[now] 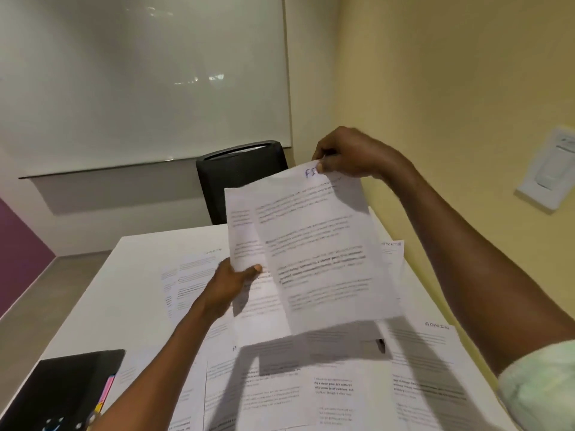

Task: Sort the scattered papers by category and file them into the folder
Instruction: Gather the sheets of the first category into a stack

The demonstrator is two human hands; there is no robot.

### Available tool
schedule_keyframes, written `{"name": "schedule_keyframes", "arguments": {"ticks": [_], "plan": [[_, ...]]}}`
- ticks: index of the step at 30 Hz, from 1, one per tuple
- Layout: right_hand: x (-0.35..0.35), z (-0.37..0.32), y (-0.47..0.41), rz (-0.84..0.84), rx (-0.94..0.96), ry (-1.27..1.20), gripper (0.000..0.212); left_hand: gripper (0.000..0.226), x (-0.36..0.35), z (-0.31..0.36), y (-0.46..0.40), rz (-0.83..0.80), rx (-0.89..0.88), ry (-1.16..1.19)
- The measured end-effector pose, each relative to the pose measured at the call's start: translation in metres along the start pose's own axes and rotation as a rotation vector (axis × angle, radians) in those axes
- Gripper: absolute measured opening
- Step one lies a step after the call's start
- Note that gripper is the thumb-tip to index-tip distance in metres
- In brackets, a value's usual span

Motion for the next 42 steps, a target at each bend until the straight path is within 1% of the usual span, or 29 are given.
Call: {"name": "schedule_keyframes", "arguments": {"ticks": [1,3,4,6,7,9,11,12,13,14,15,16,18,20,21,23,24,26,27,29,30,33,36,39,40,42], "plan": [[-0.009,0.000,-0.006,-0.027,-0.017,-0.008,0.017,0.020,-0.011,-0.002,0.005,-0.056,0.029,0.024],[-0.033,0.005,-0.014,-0.086,-0.047,0.014,0.018,0.040,-0.031,-0.008,0.015,-0.161,0.083,0.084],[-0.047,0.008,-0.017,-0.118,-0.058,0.041,0.019,0.044,-0.040,-0.011,0.021,-0.213,0.097,0.149],[-0.074,0.017,-0.016,-0.144,-0.074,0.073,0.024,0.044,-0.053,-0.021,0.031,-0.279,0.145,0.247],[-0.086,0.026,-0.014,-0.131,-0.099,0.040,0.029,0.042,-0.058,-0.026,0.037,-0.297,0.176,0.260],[-0.104,0.046,-0.002,-0.065,-0.170,-0.073,0.051,0.037,-0.058,-0.043,0.044,-0.284,0.239,0.287],[-0.115,0.071,0.021,0.002,-0.308,-0.165,0.078,0.033,-0.053,-0.059,0.050,-0.250,0.301,0.298],[-0.124,0.085,0.035,0.007,-0.395,-0.245,0.088,0.033,-0.052,-0.068,0.052,-0.243,0.322,0.307],[-0.133,0.096,0.053,-0.002,-0.482,-0.352,0.092,0.035,-0.052,-0.073,0.055,-0.248,0.340,0.320],[-0.147,0.109,0.070,-0.032,-0.568,-0.476,0.090,0.037,-0.052,-0.077,0.058,-0.244,0.348,0.326],[-0.163,0.118,0.088,-0.074,-0.629,-0.601,0.083,0.036,-0.052,-0.080,0.060,-0.235,0.353,0.321],[-0.180,0.124,0.103,-0.123,-0.650,-0.700,0.075,0.032,-0.050,-0.083,0.060,-0.210,0.349,0.291],[-0.211,0.131,0.121,-0.202,-0.610,-0.814,0.055,0.023,-0.050,-0.086,0.061,-0.155,0.347,0.247],[-0.239,0.135,0.132,-0.163,-0.621,-0.945,0.032,0.018,-0.054,-0.085,0.064,-0.111,0.382,0.267],[-0.248,0.134,0.137,-0.112,-0.644,-1.018,0.025,0.023,-0.059,-0.084,0.065,-0.101,0.412,0.337],[-0.265,0.138,0.143,0.006,-0.653,-1.084,0.023,0.047,-0.065,-0.085,0.060,-0.056,0.440,0.507],[-0.268,0.140,0.145,0.069,-0.645,-1.072,0.023,0.055,-0.066,-0.083,0.056,-0.022,0.426,0.529],[-0.261,0.138,0.149,0.194,-0.594,-1.013,0.024,0.074,-0.067,-0.079,0.049,0.022,0.353,0.430],[-0.251,0.133,0.150,0.248,-0.554,-0.953,0.026,0.074,-0.066,-0.072,0.048,0.044,0.283,0.326],[-0.230,0.121,0.153,0.339,-0.472,-0.880,0.031,0.054,-0.064,-0.057,0.044,0.105,0.130,0.146],[-0.225,0.119,0.154,0.363,-0.444,-0.878,0.032,0.047,-0.062,-0.052,0.043,0.147,0.074,0.099],[-0.223,0.127,0.166,0.393,-0.448,-0.929,0.033,0.042,-0.063,-0.052,0.043,0.219,0.015,0.080],[-0.247,0.144,0.189,0.346,-0.494,-0.983,0.028,0.042,-0.070,-0.083,0.051,0.235,0.086,0.040],[-0.302,0.165,0.224,0.231,-0.622,-1.008,0.024,0.055,-0.083,-0.129,0.066,0.198,0.199,-0.005],[-0.320,0.171,0.234,0.205,-0.667,-1.000,0.023,0.054,-0.088,-0.142,0.070,0.178,0.231,-0.021],[-0.341,0.180,0.247,0.207,-0.723,-1.018,0.021,0.037,-0.099,-0.155,0.075,0.150,0.263,-0.059]]}}
Point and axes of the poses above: each hand's wrist, its own y-axis away from the middle knuckle, its own x-axis out of the back of the hand, z = x × y, the point moved 8 cm from there along -y, towards the middle knuckle, and after that the axes turned 6 degrees about -y, right-handed, at the moved point
